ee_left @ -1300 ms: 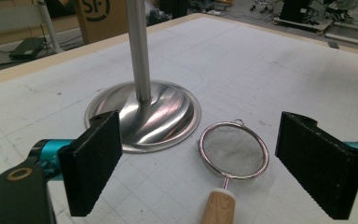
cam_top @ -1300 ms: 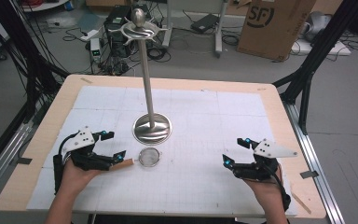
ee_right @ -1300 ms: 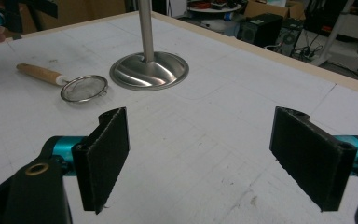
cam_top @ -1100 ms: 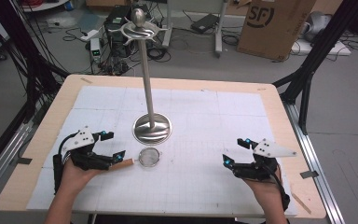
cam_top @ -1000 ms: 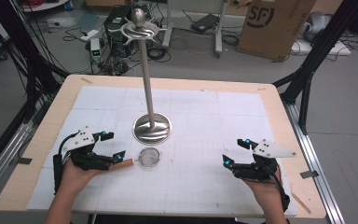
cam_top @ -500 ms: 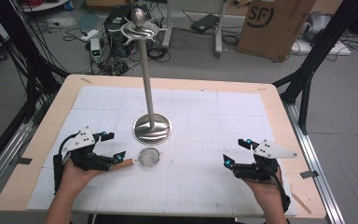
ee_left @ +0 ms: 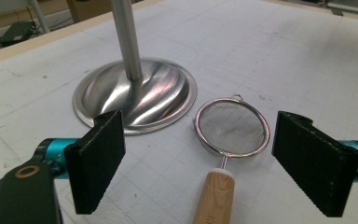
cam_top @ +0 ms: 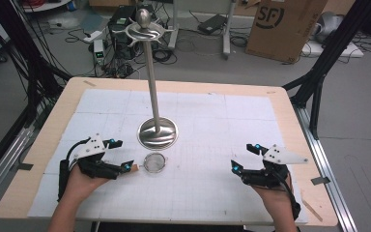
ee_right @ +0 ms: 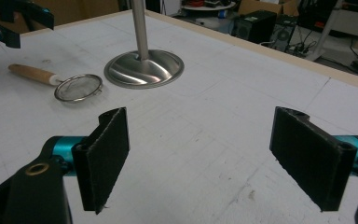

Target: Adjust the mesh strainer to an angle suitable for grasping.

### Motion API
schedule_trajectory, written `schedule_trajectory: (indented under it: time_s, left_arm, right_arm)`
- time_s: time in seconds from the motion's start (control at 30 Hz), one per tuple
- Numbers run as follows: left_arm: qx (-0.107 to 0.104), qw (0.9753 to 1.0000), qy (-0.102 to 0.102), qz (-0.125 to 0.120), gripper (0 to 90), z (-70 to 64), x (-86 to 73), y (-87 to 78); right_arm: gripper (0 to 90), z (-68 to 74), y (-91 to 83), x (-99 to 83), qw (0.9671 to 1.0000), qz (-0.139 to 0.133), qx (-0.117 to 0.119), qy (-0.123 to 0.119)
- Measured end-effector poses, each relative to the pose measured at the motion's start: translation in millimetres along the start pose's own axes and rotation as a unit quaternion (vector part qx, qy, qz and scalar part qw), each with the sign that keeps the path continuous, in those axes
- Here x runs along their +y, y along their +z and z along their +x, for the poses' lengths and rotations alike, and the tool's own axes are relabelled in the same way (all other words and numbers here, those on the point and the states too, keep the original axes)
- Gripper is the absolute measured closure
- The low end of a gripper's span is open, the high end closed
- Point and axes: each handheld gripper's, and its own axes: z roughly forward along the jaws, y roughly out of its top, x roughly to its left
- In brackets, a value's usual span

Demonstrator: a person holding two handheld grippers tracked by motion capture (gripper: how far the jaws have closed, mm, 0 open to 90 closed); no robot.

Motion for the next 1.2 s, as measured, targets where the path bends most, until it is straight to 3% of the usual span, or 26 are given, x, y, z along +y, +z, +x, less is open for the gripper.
schedule_trajectory:
  time_s: [0.43,0.57,0.87,1.2]
  left_arm:
    - [-0.020,0.9985,0.001,0.052,22.5,-2.2,-5.7,11.9]
    - [-0.025,0.9967,0.012,0.076,27.5,-4.3,-7.7,16.4]
    - [-0.023,0.9943,0.008,0.104,38.6,-2.3,-12.4,20.4]
    - [-0.044,0.9892,0.015,0.139,50.0,-4.4,-16.9,26.6]
  right_arm:
    - [19.0,-0.4,2.3,-1.9,1.0000,0.004,0.002,0.000]
    - [19.0,-0.3,3.3,-2.7,1.0000,0.007,0.003,0.001]
    - [19.0,0.3,4.5,-3.2,1.0000,0.008,0.004,-0.001]
    - [19.1,1.2,7.0,-4.2,0.9999,0.013,0.008,-0.001]
